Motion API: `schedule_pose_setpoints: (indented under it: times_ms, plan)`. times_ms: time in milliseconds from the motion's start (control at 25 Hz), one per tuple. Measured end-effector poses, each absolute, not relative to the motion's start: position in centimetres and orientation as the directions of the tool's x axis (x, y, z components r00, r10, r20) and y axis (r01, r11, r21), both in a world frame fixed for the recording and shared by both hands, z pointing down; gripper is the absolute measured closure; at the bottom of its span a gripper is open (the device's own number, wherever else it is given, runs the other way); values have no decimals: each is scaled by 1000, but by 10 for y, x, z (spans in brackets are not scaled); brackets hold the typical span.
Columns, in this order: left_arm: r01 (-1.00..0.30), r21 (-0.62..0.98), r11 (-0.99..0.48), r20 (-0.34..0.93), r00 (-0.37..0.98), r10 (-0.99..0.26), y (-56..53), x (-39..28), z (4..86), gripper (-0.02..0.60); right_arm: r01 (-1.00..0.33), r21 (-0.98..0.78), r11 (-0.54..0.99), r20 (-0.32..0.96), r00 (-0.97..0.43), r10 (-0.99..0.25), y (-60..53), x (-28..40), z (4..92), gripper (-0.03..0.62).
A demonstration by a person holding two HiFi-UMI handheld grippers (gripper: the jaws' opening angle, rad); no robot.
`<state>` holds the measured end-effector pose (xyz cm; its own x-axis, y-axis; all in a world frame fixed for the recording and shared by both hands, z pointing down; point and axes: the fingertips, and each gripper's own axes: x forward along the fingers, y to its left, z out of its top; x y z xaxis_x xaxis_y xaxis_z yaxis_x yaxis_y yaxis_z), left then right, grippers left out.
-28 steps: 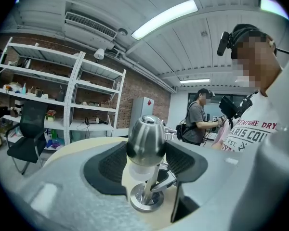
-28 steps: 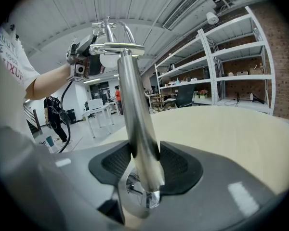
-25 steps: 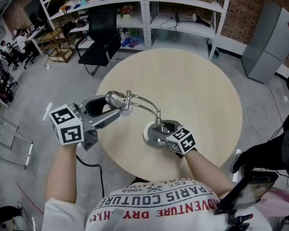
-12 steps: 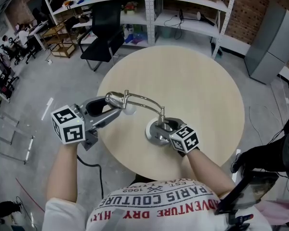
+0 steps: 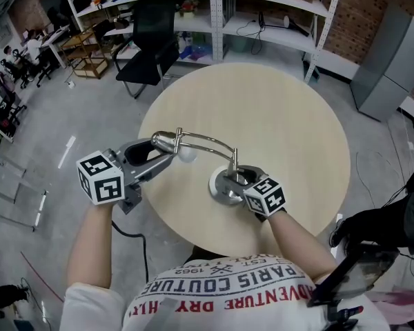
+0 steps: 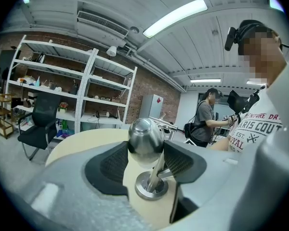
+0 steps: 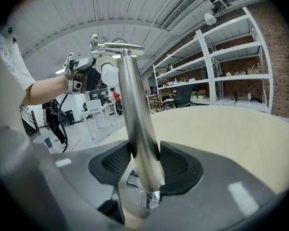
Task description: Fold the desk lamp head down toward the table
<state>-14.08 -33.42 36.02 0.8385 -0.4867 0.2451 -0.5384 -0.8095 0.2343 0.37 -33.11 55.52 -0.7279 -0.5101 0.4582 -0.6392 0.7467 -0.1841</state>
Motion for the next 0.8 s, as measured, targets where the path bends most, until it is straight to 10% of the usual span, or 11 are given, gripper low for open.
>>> schedule_pose_setpoints:
  times_ms: [800]
  plan:
    - [-553, 308, -774, 228, 833, -504, -330, -153, 405, 356, -631, -179, 755, 452, -734, -506, -328, 2, 556, 405]
